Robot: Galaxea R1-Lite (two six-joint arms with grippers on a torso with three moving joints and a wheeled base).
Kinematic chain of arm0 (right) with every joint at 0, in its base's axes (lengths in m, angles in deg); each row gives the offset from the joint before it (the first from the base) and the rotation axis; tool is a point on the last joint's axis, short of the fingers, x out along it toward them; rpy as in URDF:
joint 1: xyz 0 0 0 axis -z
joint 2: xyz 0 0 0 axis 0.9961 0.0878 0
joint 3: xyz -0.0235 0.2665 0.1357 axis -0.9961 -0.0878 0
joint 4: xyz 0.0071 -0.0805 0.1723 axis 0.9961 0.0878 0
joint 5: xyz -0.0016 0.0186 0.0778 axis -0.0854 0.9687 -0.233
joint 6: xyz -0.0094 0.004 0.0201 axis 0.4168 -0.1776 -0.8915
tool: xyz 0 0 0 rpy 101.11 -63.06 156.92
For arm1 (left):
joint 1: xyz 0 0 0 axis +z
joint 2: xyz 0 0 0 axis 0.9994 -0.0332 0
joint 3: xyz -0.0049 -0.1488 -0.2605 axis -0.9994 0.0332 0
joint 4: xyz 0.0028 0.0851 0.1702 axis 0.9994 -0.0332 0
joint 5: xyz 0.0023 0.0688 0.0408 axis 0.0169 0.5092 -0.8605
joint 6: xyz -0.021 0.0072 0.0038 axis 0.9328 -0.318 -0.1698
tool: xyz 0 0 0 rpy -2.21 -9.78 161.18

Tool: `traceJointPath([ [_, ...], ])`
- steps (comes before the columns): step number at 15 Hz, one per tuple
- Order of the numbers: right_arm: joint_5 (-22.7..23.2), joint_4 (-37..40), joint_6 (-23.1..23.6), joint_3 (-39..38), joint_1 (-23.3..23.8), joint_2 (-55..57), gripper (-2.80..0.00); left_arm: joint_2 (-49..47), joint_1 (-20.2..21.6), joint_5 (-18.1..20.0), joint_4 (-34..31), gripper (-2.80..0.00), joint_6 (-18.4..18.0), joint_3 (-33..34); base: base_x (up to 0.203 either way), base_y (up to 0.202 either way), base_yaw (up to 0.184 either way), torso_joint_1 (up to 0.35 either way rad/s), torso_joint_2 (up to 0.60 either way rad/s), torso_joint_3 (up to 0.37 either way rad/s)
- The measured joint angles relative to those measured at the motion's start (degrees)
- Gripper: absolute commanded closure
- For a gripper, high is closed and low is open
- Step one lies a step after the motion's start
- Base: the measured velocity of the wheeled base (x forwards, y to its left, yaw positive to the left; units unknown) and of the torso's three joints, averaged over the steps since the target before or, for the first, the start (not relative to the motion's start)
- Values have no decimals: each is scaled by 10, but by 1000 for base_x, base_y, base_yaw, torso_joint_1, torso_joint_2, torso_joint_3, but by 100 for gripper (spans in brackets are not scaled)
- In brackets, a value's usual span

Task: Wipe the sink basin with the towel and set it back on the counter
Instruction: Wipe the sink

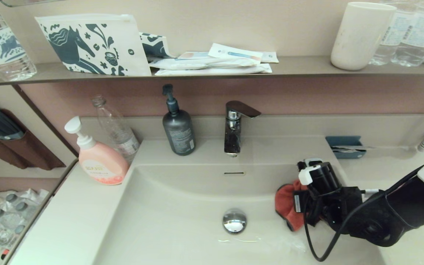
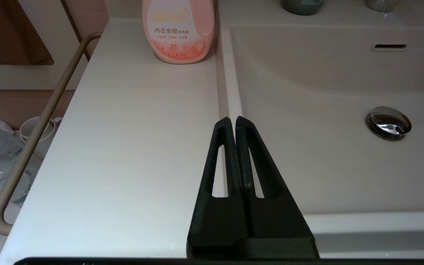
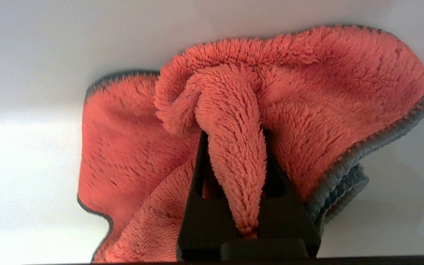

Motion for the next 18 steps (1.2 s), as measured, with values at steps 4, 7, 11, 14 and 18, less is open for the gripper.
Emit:
traceJointPath([
  [4, 53, 122, -35, 3, -6, -34, 0, 0, 0, 0, 0, 0, 0, 0, 0, 0, 0, 0, 0, 0],
  [7, 61, 205, -62, 7, -15, -62, 0, 0, 0, 0, 0, 0, 0, 0, 0, 0, 0, 0, 0, 0],
  [11, 83, 256, -108, 7, -40, -63, 0, 0, 0, 0, 0, 0, 0, 0, 0, 0, 0, 0, 0, 0],
  [14, 98, 245, -137, 7, -65, -34, 0, 0, 0, 0, 0, 0, 0, 0, 0, 0, 0, 0, 0, 0],
  [18, 117, 206, -168, 12, -110, 14, 0, 0, 0, 0, 0, 0, 0, 0, 0, 0, 0, 0, 0, 0],
])
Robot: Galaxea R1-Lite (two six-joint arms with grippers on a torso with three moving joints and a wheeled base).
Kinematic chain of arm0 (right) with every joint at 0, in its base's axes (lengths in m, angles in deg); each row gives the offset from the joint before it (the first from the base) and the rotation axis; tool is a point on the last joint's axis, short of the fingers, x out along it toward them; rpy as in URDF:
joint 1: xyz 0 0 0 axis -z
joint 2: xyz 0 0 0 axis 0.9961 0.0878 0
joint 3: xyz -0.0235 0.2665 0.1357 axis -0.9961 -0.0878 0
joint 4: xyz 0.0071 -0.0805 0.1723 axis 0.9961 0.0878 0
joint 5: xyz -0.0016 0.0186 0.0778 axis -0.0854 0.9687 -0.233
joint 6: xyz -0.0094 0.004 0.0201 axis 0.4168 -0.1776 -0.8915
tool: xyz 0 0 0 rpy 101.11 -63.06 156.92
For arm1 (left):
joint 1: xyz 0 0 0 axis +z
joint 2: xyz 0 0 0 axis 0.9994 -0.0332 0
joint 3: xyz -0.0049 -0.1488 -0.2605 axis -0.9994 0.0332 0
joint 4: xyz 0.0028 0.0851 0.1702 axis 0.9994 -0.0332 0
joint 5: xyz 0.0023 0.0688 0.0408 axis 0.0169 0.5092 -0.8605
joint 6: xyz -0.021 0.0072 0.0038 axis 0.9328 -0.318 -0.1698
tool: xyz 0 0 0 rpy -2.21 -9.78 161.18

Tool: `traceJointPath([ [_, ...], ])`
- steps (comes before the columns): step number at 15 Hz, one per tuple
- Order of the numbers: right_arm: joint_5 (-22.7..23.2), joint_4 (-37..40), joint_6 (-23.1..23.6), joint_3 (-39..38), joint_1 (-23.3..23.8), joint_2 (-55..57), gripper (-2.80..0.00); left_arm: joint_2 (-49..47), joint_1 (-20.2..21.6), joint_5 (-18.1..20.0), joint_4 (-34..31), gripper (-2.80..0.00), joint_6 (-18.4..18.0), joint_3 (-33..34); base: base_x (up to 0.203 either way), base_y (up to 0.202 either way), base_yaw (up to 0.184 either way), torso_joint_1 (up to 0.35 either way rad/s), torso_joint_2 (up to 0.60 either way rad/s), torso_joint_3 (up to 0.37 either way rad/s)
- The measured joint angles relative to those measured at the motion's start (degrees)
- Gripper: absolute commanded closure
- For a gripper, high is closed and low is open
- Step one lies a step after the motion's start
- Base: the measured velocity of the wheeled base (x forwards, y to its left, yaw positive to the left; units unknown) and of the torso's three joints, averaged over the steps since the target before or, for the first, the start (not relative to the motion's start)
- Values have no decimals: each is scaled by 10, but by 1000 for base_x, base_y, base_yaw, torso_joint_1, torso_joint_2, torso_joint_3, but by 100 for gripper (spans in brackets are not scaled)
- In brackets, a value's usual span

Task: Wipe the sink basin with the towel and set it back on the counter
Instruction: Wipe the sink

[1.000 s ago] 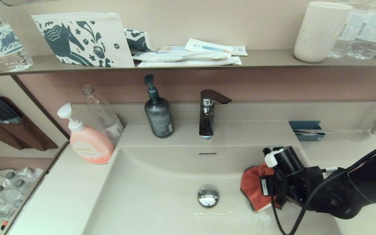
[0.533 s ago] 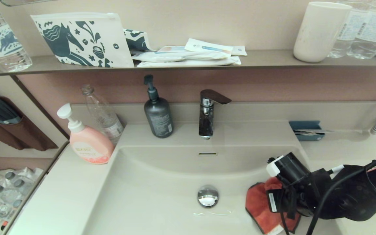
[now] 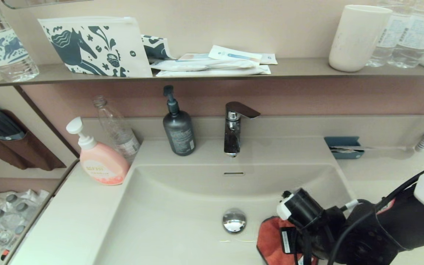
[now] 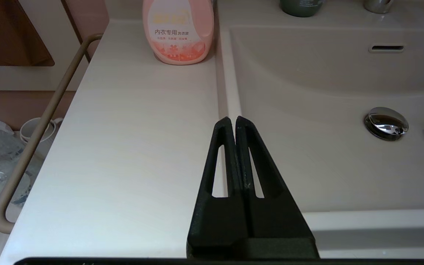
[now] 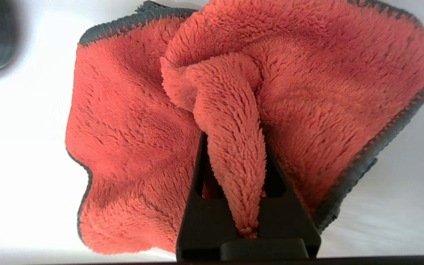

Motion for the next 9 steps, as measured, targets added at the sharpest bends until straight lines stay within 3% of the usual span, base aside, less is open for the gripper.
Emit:
traceJointPath([
  [9, 47, -8, -51, 156, -97, 119, 0, 0, 0, 0, 0, 0, 0, 0, 0, 0, 0, 0, 0, 0],
])
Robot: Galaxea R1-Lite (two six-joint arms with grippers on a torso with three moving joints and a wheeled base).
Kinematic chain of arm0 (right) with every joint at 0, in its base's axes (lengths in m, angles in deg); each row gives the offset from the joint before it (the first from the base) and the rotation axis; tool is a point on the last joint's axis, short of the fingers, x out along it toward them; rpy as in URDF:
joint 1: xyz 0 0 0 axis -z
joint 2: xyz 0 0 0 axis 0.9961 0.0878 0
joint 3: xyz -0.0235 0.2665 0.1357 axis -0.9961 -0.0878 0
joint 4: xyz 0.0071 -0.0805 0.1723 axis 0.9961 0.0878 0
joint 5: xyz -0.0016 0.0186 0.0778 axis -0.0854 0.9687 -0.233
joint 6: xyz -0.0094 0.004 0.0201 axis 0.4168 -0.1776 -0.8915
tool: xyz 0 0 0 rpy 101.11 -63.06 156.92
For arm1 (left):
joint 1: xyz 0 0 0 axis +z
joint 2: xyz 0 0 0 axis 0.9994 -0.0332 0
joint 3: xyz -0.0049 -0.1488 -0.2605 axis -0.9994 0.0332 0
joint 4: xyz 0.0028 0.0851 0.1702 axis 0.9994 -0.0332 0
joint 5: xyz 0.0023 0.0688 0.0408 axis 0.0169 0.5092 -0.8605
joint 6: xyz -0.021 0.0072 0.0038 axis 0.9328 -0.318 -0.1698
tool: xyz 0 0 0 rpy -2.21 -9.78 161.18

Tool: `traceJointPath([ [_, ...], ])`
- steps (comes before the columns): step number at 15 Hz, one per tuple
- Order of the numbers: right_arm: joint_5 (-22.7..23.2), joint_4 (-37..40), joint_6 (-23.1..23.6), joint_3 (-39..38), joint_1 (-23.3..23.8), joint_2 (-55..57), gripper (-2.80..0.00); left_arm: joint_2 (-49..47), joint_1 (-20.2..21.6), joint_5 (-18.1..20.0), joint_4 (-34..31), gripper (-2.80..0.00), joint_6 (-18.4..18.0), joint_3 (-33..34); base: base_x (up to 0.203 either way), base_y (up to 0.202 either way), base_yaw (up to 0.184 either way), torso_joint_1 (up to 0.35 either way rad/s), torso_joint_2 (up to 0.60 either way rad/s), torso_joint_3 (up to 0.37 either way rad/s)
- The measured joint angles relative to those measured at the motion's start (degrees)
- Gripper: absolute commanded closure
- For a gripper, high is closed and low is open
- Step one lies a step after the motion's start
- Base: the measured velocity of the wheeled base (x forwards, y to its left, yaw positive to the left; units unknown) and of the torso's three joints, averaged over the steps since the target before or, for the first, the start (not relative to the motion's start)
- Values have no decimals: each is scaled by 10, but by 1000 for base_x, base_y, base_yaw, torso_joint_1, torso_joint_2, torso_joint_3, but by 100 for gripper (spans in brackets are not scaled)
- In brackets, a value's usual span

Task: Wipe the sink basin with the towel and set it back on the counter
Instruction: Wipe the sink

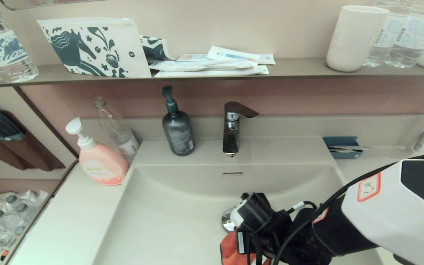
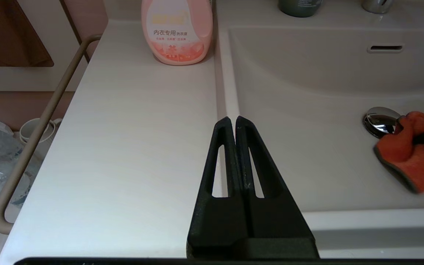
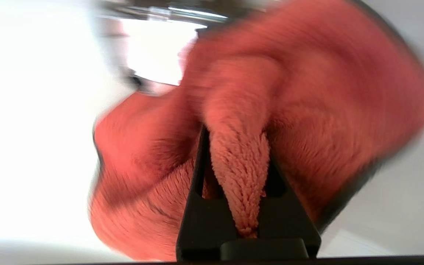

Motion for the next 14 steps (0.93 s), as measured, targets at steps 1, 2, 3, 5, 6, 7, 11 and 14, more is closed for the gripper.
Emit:
traceJointPath([
  [1, 0, 2, -1, 18, -10, 13, 0, 0, 0, 0, 0, 0, 0, 0, 0, 0, 0, 0, 0, 0],
  [2, 1, 5, -1, 35, -17, 22, 0, 0, 0, 0, 0, 0, 0, 0, 0, 0, 0, 0, 0, 0],
  [3, 4, 8, -1, 50, -24, 30, 0, 0, 0, 0, 0, 0, 0, 0, 0, 0, 0, 0, 0, 0],
  [5, 10, 11, -1, 79, -32, 42, 0, 0, 0, 0, 0, 0, 0, 0, 0, 0, 0, 0, 0, 0],
  [6, 15, 8, -1, 98, -36, 50, 0, 0, 0, 0, 0, 0, 0, 0, 0, 0, 0, 0, 0, 0],
  [7, 16, 3, -1, 115, -39, 58, 0, 0, 0, 0, 0, 0, 0, 0, 0, 0, 0, 0, 0, 0],
  [11, 10, 0, 2, 163, -51, 78, 0, 0, 0, 0, 0, 0, 0, 0, 0, 0, 0, 0, 0, 0],
  [14, 8, -2, 3, 210, -53, 99, 0, 0, 0, 0, 0, 0, 0, 0, 0, 0, 0, 0, 0, 0],
])
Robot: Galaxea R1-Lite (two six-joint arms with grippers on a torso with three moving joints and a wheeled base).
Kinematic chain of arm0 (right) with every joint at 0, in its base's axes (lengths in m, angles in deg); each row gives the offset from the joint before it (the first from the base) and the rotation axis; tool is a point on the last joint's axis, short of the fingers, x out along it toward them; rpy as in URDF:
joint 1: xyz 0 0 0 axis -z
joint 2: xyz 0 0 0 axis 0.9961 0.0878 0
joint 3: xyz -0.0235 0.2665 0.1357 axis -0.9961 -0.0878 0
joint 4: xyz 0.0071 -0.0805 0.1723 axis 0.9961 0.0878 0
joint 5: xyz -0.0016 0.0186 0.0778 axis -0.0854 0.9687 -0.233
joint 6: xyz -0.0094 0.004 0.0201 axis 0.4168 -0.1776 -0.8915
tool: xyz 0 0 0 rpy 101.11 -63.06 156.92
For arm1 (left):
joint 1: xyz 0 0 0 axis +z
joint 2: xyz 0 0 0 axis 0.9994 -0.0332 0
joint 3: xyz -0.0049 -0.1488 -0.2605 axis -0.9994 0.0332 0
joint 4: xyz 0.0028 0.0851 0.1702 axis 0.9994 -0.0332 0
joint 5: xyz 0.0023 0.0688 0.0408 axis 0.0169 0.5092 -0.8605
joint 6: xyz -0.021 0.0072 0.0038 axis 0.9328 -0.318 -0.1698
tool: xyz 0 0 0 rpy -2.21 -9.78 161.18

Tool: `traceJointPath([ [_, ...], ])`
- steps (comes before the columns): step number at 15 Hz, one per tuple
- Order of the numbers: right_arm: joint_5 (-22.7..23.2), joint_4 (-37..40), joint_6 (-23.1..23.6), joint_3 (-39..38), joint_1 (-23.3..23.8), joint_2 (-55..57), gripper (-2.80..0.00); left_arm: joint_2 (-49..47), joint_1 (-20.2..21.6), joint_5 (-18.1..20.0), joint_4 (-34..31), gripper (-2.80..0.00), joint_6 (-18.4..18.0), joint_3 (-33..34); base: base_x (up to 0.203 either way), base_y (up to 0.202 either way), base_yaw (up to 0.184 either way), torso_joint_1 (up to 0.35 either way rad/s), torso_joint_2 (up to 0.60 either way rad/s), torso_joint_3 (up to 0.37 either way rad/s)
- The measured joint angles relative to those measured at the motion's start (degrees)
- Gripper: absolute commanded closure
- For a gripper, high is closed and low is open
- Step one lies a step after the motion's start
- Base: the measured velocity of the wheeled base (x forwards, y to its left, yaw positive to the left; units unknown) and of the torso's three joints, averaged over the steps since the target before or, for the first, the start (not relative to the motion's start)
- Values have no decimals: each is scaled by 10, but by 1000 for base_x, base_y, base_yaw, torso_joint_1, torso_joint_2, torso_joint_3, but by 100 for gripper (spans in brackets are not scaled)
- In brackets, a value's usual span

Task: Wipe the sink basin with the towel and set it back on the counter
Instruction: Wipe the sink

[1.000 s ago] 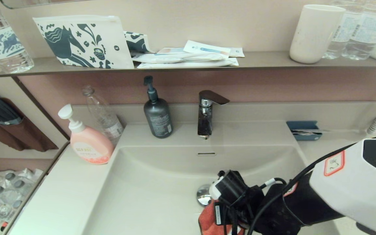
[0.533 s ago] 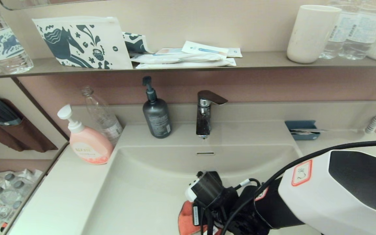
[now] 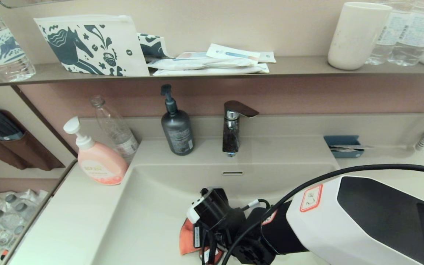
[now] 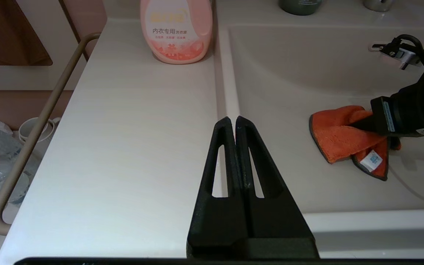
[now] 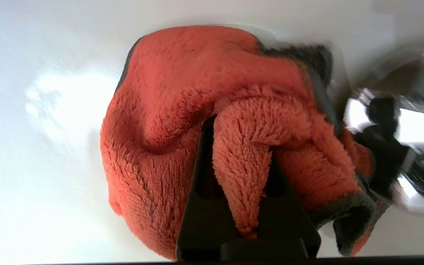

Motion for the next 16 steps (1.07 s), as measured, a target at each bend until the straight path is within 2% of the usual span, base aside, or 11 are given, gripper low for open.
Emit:
traceJointPath([
  [3, -5, -1, 1, 46, 0, 20, 0, 0, 0, 0, 0, 0, 0, 0, 0, 0, 0, 0, 0, 0],
  [8, -64, -29, 32, 100, 10, 52, 0, 0, 0, 0, 0, 0, 0, 0, 0, 0, 0, 0, 0, 0],
  [12, -120, -89, 63, 100, 27, 72, 0, 0, 0, 0, 0, 0, 0, 0, 0, 0, 0, 0, 0, 0],
  [16, -130, -86, 69, 61, 41, 58, 0, 0, 0, 0, 0, 0, 0, 0, 0, 0, 0, 0, 0, 0],
])
